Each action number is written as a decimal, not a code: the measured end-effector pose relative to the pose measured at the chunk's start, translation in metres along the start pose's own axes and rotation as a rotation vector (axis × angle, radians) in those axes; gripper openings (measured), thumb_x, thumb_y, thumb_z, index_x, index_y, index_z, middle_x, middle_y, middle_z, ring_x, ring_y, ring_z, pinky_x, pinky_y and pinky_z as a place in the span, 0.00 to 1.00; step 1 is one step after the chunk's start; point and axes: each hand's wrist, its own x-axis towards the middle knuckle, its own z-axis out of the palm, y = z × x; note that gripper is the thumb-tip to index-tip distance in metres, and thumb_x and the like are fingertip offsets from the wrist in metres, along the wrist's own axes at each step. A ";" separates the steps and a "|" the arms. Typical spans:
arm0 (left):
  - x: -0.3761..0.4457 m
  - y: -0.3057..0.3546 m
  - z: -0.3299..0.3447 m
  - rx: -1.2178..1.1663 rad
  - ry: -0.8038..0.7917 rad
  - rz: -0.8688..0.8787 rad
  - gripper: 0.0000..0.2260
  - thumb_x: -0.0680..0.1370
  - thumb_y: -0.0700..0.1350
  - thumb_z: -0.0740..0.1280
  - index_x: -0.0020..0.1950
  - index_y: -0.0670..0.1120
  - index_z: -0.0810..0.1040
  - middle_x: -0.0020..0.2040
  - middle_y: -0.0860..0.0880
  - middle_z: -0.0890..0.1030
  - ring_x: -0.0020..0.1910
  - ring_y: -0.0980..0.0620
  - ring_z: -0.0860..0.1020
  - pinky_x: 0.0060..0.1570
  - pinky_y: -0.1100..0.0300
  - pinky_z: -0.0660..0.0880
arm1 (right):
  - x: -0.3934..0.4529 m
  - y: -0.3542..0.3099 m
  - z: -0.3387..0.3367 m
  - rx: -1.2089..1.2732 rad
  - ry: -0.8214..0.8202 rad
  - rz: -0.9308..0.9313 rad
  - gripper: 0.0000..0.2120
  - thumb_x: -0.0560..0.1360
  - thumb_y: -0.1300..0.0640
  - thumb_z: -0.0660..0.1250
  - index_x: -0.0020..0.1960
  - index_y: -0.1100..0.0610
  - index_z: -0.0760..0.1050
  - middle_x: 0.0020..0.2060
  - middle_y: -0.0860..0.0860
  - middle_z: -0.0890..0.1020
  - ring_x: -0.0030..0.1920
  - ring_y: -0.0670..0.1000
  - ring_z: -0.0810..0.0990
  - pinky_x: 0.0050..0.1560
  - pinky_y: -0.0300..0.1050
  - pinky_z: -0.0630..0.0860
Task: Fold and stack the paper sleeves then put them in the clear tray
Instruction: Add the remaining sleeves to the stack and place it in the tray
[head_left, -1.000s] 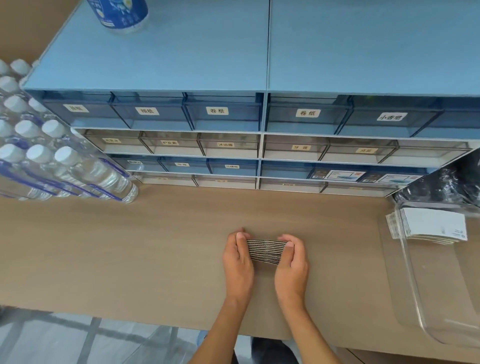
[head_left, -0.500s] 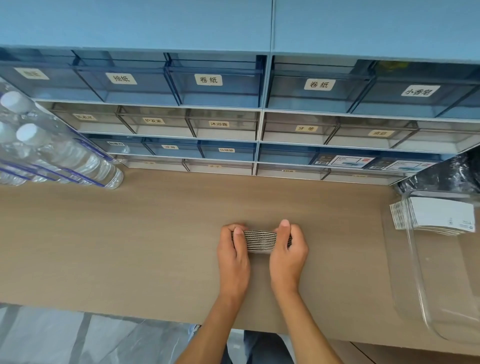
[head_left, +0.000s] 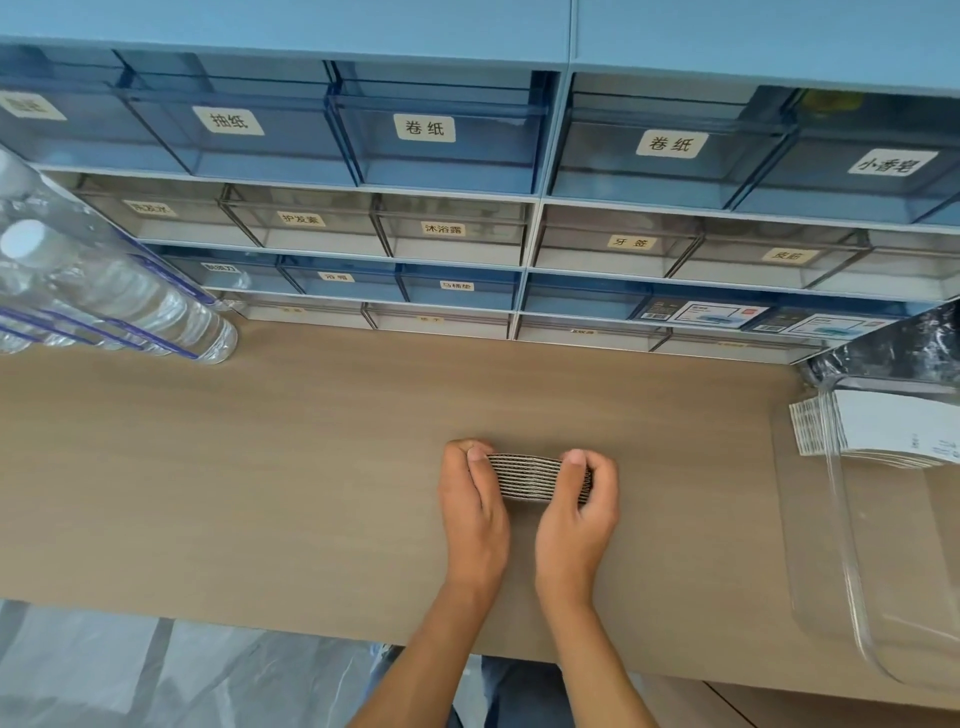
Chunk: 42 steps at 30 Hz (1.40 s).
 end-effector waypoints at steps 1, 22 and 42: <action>0.000 0.002 0.001 0.000 0.006 0.014 0.12 0.82 0.44 0.52 0.47 0.44 0.73 0.42 0.48 0.78 0.41 0.56 0.75 0.42 0.70 0.69 | 0.003 -0.001 0.001 -0.006 0.008 -0.011 0.11 0.80 0.54 0.59 0.45 0.59 0.74 0.38 0.49 0.78 0.39 0.44 0.75 0.43 0.35 0.71; 0.010 0.000 0.006 -0.042 -0.104 0.063 0.13 0.83 0.42 0.52 0.51 0.41 0.75 0.47 0.47 0.80 0.48 0.52 0.78 0.50 0.62 0.72 | 0.029 0.006 0.003 -0.103 -0.037 -0.081 0.17 0.81 0.51 0.54 0.45 0.58 0.77 0.41 0.49 0.82 0.43 0.48 0.80 0.47 0.41 0.75; 0.013 0.002 -0.006 0.055 -0.295 0.022 0.19 0.72 0.57 0.66 0.58 0.49 0.71 0.53 0.50 0.75 0.54 0.55 0.75 0.54 0.63 0.71 | 0.034 0.001 0.001 -0.136 -0.089 -0.028 0.17 0.79 0.51 0.53 0.43 0.61 0.74 0.37 0.48 0.81 0.40 0.50 0.78 0.44 0.46 0.73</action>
